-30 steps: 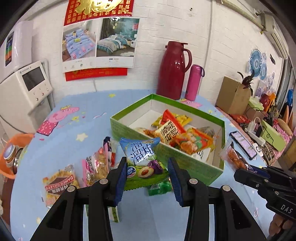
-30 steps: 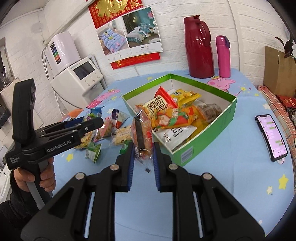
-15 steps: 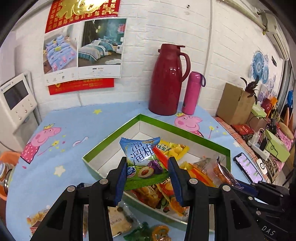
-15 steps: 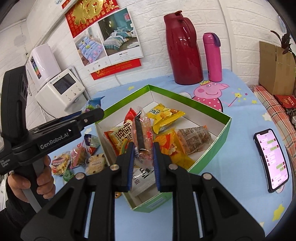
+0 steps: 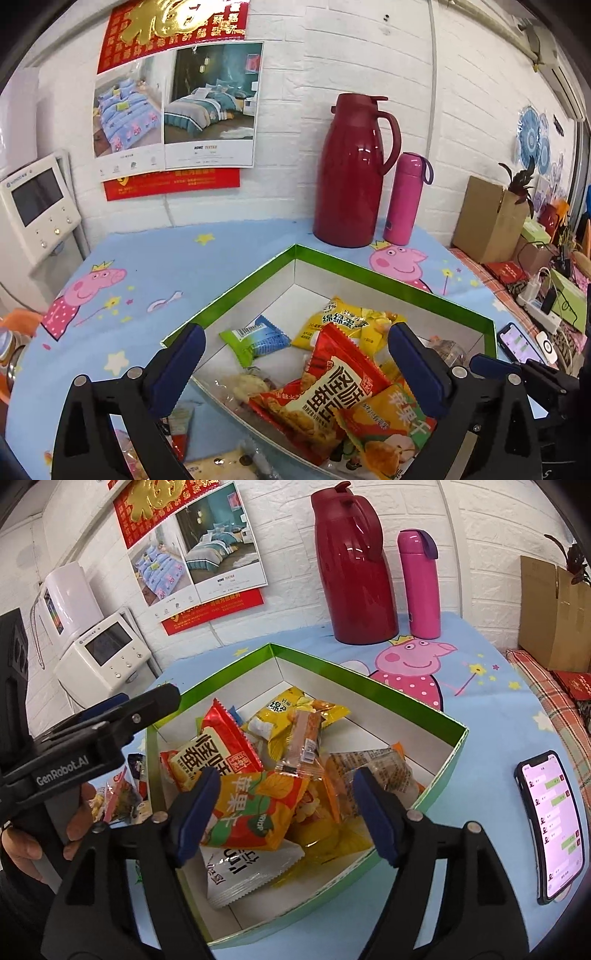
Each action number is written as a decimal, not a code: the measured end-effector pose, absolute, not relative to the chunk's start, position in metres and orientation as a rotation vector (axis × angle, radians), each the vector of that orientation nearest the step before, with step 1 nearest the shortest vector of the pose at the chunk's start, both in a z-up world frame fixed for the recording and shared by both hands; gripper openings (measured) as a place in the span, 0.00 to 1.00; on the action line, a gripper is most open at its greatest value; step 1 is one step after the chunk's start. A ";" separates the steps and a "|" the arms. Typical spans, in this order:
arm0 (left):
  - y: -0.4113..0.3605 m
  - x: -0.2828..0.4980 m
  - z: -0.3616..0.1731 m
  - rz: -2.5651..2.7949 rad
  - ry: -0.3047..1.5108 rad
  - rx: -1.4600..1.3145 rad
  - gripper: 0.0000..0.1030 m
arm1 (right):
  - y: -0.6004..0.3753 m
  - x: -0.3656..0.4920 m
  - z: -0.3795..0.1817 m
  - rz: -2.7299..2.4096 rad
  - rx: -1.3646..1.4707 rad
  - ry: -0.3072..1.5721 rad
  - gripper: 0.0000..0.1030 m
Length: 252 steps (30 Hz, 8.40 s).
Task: Organize snacks
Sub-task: 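Lower both packets into the green box and open both grippers, then grasp the green pea-snack bag with the left gripper, then the right, then carry the green bag into the green box and open both grippers, then grasp the orange jelly cup with the right gripper while the left grasps the green candy packet, then lower the jelly cup and green packet into the box and open both grippers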
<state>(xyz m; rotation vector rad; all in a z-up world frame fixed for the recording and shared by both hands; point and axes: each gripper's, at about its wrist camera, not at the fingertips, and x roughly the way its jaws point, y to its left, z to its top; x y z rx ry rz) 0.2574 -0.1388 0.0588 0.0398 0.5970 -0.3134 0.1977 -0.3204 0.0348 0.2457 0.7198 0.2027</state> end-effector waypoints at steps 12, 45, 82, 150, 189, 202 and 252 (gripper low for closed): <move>-0.117 0.224 0.077 -0.304 0.577 0.016 0.99 | -0.300 0.164 0.062 0.225 0.212 0.674 0.79; 0.101 0.115 0.003 -0.317 0.872 -0.249 0.79 | -0.123 0.161 -0.030 0.683 0.358 1.051 0.47; -0.028 0.132 0.023 -0.580 0.848 -0.146 0.36 | -0.200 0.122 0.006 0.656 0.403 0.915 0.18; -0.014 0.148 0.084 -0.343 0.674 -0.151 1.00 | -0.259 0.095 0.071 0.331 0.208 0.655 0.93; -0.102 0.184 -0.018 -0.502 0.922 0.047 0.47 | -0.241 0.089 -0.018 0.188 0.161 0.867 0.30; -0.074 0.152 0.036 -0.597 0.851 -0.034 0.29 | -0.243 0.061 0.028 0.300 0.210 0.724 0.30; -0.099 0.209 0.070 -0.344 0.666 0.024 0.96 | -0.282 0.124 0.056 0.143 0.177 0.579 0.94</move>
